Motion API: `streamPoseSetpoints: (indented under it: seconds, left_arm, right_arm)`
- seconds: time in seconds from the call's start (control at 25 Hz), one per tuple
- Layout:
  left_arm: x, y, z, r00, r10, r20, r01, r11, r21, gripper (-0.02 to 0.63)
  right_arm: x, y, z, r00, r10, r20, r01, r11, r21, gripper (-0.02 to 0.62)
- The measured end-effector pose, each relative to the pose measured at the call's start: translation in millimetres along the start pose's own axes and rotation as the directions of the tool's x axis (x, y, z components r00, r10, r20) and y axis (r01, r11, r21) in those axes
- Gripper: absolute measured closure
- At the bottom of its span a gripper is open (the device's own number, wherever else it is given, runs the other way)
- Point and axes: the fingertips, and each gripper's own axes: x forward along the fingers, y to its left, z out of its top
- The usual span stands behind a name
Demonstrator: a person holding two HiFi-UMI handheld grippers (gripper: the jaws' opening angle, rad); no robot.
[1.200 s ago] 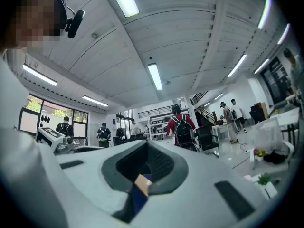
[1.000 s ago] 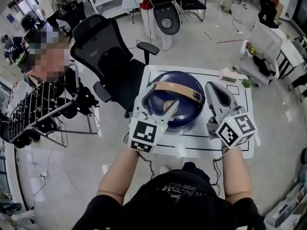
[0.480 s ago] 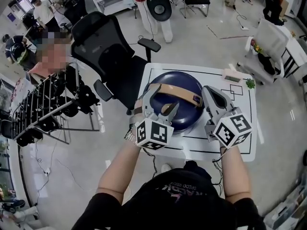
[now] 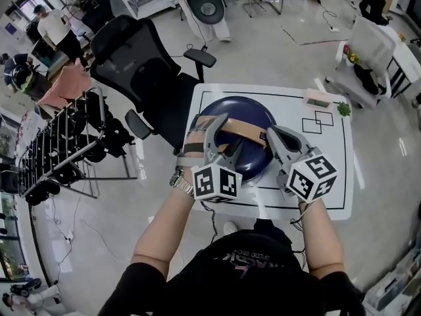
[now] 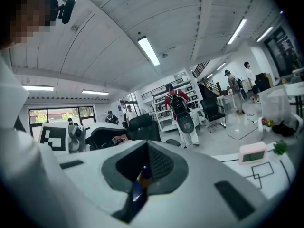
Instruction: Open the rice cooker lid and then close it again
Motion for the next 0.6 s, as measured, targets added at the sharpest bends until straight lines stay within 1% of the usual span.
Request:
streamPoseSetpoints:
  seconds: [0.16,0.24,0.32,0.44,0.6]
  left_arm:
    - [5,-6,3,1.000,-0.013,-0.009,0.013,0.998,0.061,0.321]
    - [7,-9,4,1.000,-0.019,-0.013,0.020,0.995,0.097,0.345]
    - [8,-11,4,1.000,-0.022,-0.018,0.024,0.990,0.136,0.354]
    - [10,-13,5,0.999,-0.026,-0.029,0.032,0.979,0.203,0.367]
    - [13,-16,7,0.999,-0.034,-0.038,0.043,0.955,0.294,0.376]
  right_arm:
    - [2,-2,-6,1.000,0.008,-0.019,-0.008,1.000,0.008,0.594]
    - [4,-2,-9,0.999,0.015,-0.030,-0.014,1.000,0.008,0.594]
    - [6,-2,-13,0.999,0.019,-0.041,-0.019,1.000,0.010,0.594]
    - [8,-1,-15,0.999,0.024,-0.044,-0.023,1.000,0.015,0.594]
    - [8,-2,-15,0.998,0.034,-0.044,-0.032,0.999,0.030,0.594]
